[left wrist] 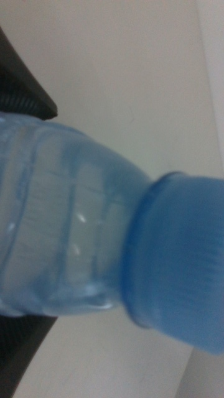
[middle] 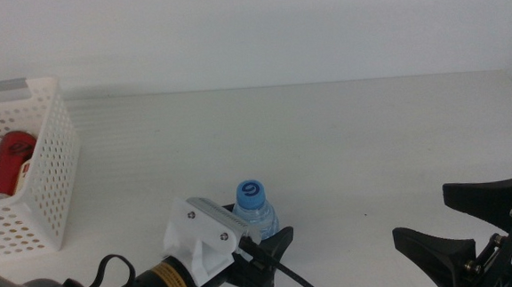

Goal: Use arms to grab the bottles and put them into the dustbin to the left of the table.

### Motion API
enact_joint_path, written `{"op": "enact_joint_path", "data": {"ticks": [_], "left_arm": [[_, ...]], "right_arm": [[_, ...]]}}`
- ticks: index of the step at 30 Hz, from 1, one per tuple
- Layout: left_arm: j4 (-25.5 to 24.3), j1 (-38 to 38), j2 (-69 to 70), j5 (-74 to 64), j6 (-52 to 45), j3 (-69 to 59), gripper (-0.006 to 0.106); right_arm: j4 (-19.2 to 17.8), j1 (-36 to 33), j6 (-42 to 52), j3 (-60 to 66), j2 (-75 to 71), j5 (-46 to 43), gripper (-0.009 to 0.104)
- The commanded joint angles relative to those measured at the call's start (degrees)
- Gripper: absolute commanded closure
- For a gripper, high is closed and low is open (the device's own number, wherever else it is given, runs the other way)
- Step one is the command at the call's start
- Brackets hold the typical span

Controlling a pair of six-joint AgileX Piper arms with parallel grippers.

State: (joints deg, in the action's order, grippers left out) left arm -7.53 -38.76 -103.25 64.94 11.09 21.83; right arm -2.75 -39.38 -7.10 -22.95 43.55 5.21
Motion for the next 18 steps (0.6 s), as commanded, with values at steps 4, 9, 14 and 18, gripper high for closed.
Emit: {"op": "enact_joint_path", "data": {"ticks": [4, 9, 14, 18], "left_arm": [[0.41, -0.40, 1.66, 10.47, -1.13, 2.60, 0.023], [0.41, -0.40, 1.66, 10.47, -0.12, 3.21, 0.059], [2.14, -0.40, 1.72, 10.35, 4.45, 3.15, 0.102], [2.09, -0.40, 2.94, 8.89, 4.75, 3.15, 0.106]], "right_arm": [[-0.58, 0.18, 0.36, -2.23, -0.36, -3.83, 0.024], [-0.58, 0.18, 0.36, -2.23, -0.36, -3.83, 0.024], [-0.58, 0.18, 0.36, -2.23, -0.36, -3.83, 0.024], [-0.58, 0.18, 0.36, -2.23, -0.36, -3.83, 0.024]]}}
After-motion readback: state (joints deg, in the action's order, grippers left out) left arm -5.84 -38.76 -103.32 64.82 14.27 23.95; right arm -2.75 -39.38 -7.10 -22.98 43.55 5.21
